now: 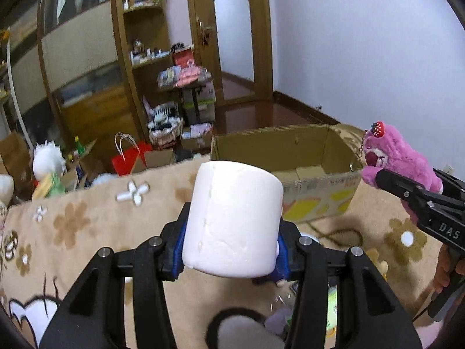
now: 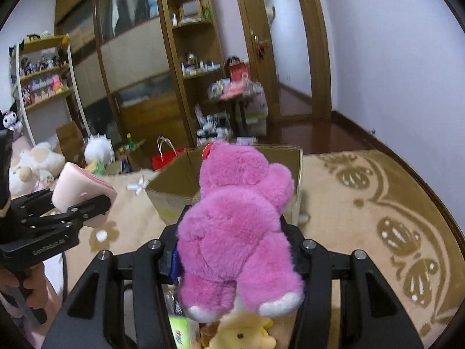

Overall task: Organize soft objects
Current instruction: 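Carry the cylinder plush and pink bear over the cardboard box with both tools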

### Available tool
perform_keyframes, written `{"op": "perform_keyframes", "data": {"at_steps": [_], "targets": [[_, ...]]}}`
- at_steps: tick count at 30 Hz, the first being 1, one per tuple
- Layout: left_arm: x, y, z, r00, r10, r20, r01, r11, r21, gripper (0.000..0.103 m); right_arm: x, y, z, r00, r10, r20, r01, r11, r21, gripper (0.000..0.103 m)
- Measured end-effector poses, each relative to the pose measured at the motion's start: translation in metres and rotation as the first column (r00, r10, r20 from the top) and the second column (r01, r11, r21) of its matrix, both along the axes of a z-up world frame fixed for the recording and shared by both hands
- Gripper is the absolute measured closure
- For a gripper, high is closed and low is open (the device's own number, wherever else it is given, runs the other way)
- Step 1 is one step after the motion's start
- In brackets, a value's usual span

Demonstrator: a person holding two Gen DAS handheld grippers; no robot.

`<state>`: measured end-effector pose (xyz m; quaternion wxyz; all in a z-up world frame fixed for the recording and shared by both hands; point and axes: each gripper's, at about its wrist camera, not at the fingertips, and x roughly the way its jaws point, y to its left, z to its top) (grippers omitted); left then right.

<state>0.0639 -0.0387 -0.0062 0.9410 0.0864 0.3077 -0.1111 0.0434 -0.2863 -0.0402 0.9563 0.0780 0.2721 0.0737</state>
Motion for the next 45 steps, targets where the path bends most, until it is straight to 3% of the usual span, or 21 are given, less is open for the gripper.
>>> {"op": "perform_keyframes", "data": {"at_steps": [9,19,26,45], "targets": [[0.035,-0.008,0.034,0.994,0.002,0.105,0.000,1.000,-0.019,0.056,0.020,-0.004,0.027,0.996,-0.019,0.088,0.021,1.000,-0.016,0.049],[0.083,-0.024,0.036,0.993,-0.025,0.115,0.026,1.000,-0.013,0.056,0.058,-0.008,0.022,0.996,-0.028,0.085,0.030,0.999,-0.025,0.049],[0.100,-0.033,0.012,0.994,-0.016,0.110,0.015,1.000,0.009,0.055,0.085,-0.009,0.005,0.999,-0.028,0.040,0.028,0.999,-0.017,0.049],[0.119,-0.058,-0.039,0.993,-0.113,-0.039,0.115,0.993,0.038,0.055,0.114,-0.013,-0.044,0.995,-0.018,-0.096,0.017,1.000,-0.008,0.047]]}}
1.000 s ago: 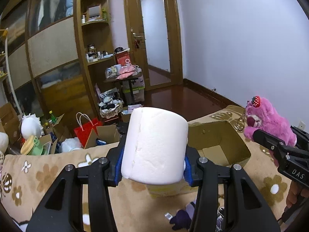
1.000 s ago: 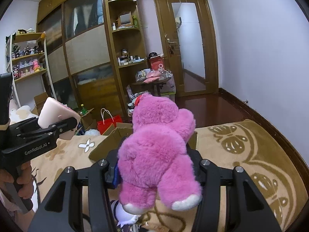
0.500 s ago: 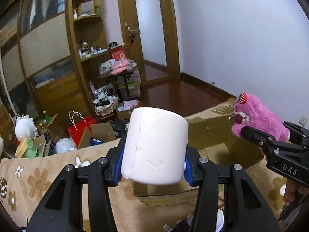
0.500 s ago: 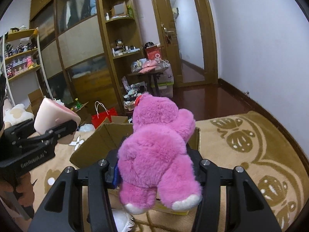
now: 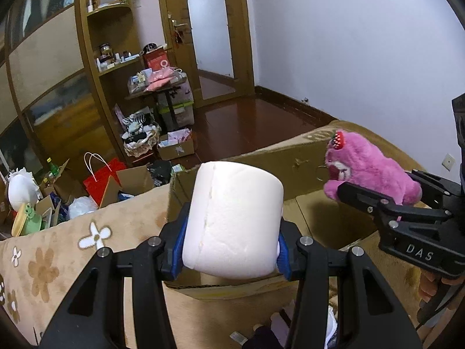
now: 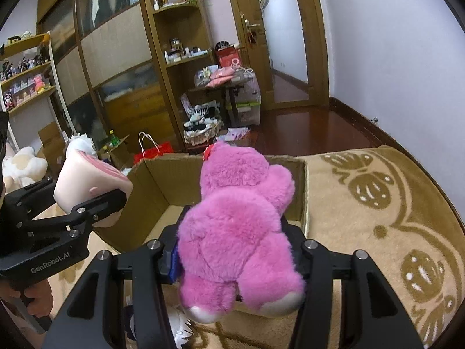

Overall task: Organize soft objects
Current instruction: 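Carry the cylinder plush and pink bear over the cardboard box with both tools, then open both tools to drop the cylinder plush and pink bear into the box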

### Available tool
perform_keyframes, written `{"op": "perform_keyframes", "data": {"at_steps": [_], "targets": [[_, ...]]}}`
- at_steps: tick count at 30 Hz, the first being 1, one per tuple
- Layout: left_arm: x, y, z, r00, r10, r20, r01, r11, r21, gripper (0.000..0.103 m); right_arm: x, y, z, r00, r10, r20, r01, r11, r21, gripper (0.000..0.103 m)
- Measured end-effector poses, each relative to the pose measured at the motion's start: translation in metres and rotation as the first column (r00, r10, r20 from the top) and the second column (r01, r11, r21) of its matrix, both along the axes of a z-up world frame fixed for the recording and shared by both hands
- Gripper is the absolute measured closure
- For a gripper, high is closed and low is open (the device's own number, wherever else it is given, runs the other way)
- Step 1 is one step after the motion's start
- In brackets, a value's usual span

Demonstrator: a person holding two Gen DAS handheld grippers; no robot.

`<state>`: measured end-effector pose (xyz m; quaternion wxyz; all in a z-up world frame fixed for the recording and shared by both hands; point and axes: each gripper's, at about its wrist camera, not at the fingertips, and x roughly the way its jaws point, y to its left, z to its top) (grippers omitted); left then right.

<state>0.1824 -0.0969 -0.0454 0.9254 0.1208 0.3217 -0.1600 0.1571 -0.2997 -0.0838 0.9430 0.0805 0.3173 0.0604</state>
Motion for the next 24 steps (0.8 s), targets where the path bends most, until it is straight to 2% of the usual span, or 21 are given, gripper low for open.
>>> {"op": "perform_keyframes", "data": {"at_steps": [9,17,19,20,24], "targets": [[0.011,0.001,-0.014,0.997,0.014,-0.076,-0.015,1.000,-0.002,0.053,0.002,0.006,-0.009,0.999,0.018,-0.026,-0.019,1.000,-0.015,0.047],[0.017,0.008,-0.018,0.994,0.045,-0.100,-0.048,0.998,-0.026,0.049,0.002,0.006,-0.009,0.999,0.024,-0.029,-0.024,1.000,-0.010,0.044],[0.018,0.009,-0.018,0.994,0.058,-0.088,-0.060,0.998,-0.016,0.045,0.003,0.008,-0.009,0.999,0.026,-0.027,-0.027,1.000,-0.009,0.042],[0.017,0.009,-0.017,0.995,0.060,-0.081,-0.062,0.998,-0.015,0.039,0.002,0.008,-0.009,0.999,0.031,-0.026,-0.031,0.999,-0.008,0.039],[0.013,0.012,-0.011,0.997,0.065,-0.040,-0.066,0.998,-0.024,0.022,-0.001,0.013,-0.009,0.999,0.046,-0.016,-0.046,0.999,-0.006,0.024]]}}
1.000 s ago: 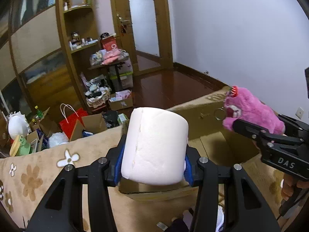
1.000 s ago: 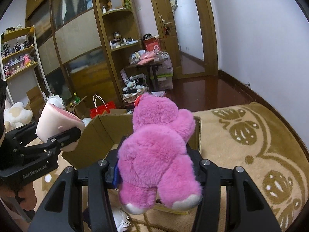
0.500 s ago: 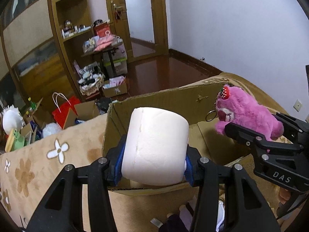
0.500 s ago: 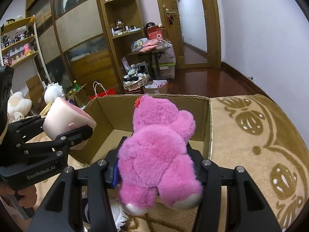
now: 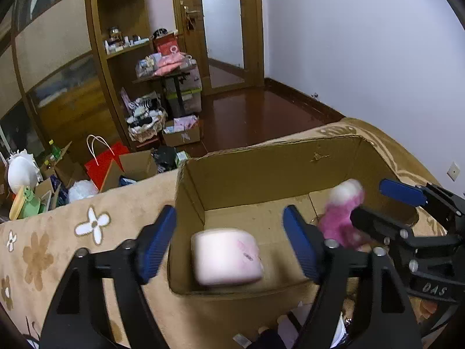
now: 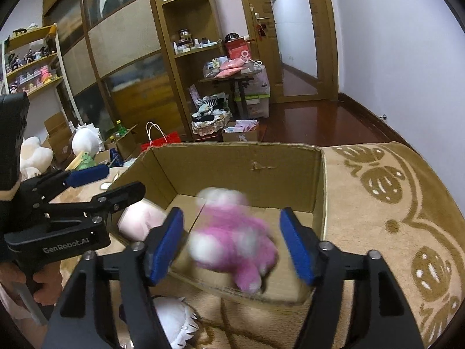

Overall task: Organize soft objects
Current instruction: 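Open both tools to drop the cylinder plush and pink bear into the box, then grasp the green tissue pack with the left tool while the right tool grasps the yellow dog plush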

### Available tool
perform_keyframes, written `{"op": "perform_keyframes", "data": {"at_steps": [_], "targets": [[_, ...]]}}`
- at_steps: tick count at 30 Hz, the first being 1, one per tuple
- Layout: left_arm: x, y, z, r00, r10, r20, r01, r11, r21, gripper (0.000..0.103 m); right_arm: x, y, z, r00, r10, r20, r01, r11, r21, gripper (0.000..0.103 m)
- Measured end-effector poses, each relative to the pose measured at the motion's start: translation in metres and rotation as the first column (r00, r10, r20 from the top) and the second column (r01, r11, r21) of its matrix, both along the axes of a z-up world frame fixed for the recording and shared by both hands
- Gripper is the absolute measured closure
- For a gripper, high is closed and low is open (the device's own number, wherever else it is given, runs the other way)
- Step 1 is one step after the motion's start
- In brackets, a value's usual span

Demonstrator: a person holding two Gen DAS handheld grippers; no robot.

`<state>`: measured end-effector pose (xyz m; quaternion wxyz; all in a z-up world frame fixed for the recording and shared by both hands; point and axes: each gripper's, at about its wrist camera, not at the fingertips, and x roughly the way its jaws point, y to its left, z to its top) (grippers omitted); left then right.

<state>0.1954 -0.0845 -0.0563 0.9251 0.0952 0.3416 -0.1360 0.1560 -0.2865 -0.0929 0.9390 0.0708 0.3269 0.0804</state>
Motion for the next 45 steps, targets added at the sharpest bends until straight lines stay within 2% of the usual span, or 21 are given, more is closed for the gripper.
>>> {"op": "perform_keyframes", "data": {"at_steps": [4,8,13,23,35,45], "targets": [[0.000,0.005,0.003,1.000,0.009,-0.002,-0.009,1.000,-0.003,0.018,-0.005,0.002,0.001,1.000,-0.001,0.003,0.001,1.000,0.022,0.021],[-0.004,0.011,0.008,0.999,0.024,-0.022,-0.025,1.000,-0.009,0.012,-0.013,0.001,0.006,1.000,-0.008,0.007,0.008,0.999,0.033,0.012],[-0.023,0.022,0.020,0.999,0.032,-0.018,-0.033,0.999,-0.032,0.007,-0.032,-0.003,0.015,1.000,-0.020,0.002,0.020,0.999,0.035,0.011],[-0.071,0.033,0.024,0.999,0.017,-0.030,-0.016,0.999,0.046,0.007,-0.076,-0.017,0.029,0.996,-0.082,-0.035,0.084,0.995,0.058,0.011],[-0.107,0.048,0.024,0.990,0.039,-0.135,-0.037,0.999,0.014,0.007,-0.127,-0.017,0.027,0.985,-0.114,-0.128,0.125,0.989,0.078,0.011],[-0.140,0.035,0.010,0.981,0.022,-0.193,-0.015,0.999,0.037,0.007,-0.142,-0.019,0.012,0.970,-0.121,-0.212,0.147,0.983,0.109,0.011]]}}
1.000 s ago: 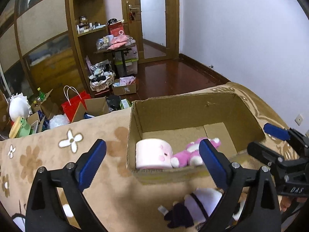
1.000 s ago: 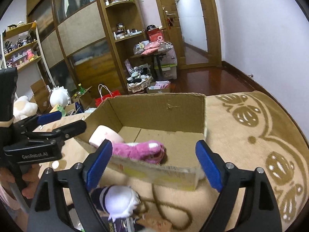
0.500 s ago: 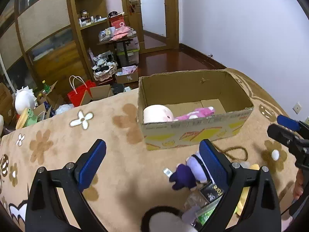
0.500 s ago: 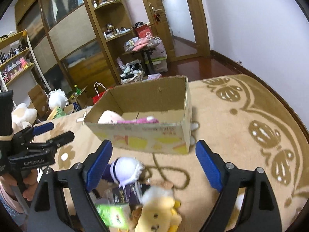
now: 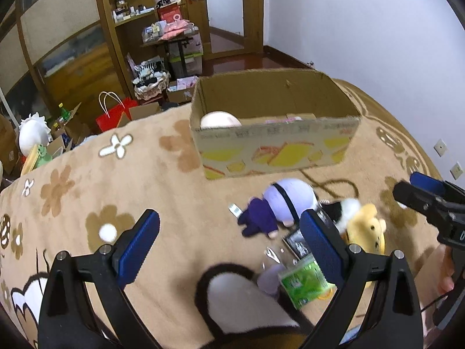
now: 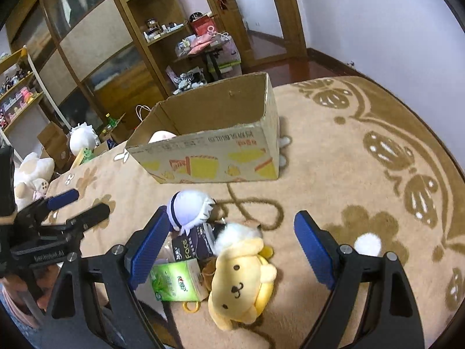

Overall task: Organize soft objects
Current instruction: 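Grasp the green tissue pack with the left tool while the right tool grasps the yellow dog plush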

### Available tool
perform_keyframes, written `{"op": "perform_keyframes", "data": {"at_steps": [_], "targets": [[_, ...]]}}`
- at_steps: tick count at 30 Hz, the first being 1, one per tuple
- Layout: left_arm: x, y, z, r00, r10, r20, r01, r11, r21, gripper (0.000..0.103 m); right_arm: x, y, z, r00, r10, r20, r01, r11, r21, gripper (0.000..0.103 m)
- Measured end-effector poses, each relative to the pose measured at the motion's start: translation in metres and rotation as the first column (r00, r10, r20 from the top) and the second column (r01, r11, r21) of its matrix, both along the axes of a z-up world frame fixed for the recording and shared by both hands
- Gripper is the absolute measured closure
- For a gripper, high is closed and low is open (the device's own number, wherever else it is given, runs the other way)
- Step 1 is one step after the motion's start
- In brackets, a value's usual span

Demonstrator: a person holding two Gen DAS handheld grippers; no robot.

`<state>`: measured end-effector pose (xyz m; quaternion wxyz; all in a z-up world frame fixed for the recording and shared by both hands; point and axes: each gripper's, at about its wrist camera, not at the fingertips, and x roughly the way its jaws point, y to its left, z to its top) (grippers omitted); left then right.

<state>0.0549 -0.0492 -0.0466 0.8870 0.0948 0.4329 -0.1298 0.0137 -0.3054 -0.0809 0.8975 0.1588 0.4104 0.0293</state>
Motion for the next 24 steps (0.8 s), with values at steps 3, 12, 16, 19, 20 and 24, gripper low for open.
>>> {"op": "perform_keyframes", "data": {"at_steps": [3,12,16,19,20,24], "targets": [[-0.011,-0.006,-0.007,1.000,-0.023,-0.016,0.023,1.000,0.015,0.007,-0.003,-0.001,-0.002,1.000,-0.003,-0.007,0.003,1.000,0.006,0.011],[-0.024,-0.018,-0.018,0.998,-0.045,-0.053,0.045,0.999,0.000,0.007,-0.005,0.000,-0.011,0.998,0.010,-0.061,-0.009,1.000,0.025,0.011],[-0.024,-0.023,-0.026,0.995,-0.040,-0.096,0.036,0.999,-0.036,0.007,0.000,0.000,-0.021,0.995,0.013,-0.100,-0.009,0.999,0.040,0.011],[-0.025,-0.030,-0.035,0.990,-0.048,-0.131,0.040,0.997,-0.061,0.007,0.004,-0.002,-0.029,0.992,0.002,-0.130,0.006,0.998,0.056,0.011],[-0.025,-0.032,-0.038,0.988,-0.057,-0.142,0.048,0.997,-0.068,0.007,0.005,-0.004,-0.031,0.991,-0.004,-0.137,0.012,0.998,0.059,0.011],[-0.025,-0.043,-0.046,0.984,-0.066,-0.168,0.051,0.995,-0.091,0.007,0.011,-0.010,-0.042,0.985,-0.010,-0.175,0.027,0.995,0.093,0.011]]}}
